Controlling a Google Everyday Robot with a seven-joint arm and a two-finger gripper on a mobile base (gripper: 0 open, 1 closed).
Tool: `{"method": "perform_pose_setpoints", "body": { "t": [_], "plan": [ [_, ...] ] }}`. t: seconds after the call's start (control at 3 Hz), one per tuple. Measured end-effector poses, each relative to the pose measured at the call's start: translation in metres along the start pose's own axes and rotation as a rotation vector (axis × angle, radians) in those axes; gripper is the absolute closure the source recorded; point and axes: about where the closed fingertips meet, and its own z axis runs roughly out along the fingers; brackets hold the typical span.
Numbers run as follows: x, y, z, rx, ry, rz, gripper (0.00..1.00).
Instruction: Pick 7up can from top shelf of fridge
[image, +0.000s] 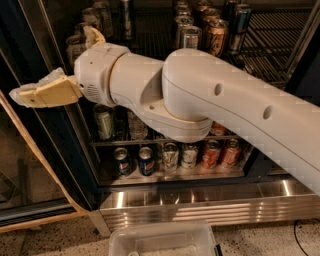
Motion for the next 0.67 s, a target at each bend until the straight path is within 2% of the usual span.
{"method": "perform_pose_setpoints", "body": {
  "t": [0.67],
  "plan": [
    [0.005, 0.029, 0.025, 0.01, -0.068, 0.085, 0.0]
  ]
}}
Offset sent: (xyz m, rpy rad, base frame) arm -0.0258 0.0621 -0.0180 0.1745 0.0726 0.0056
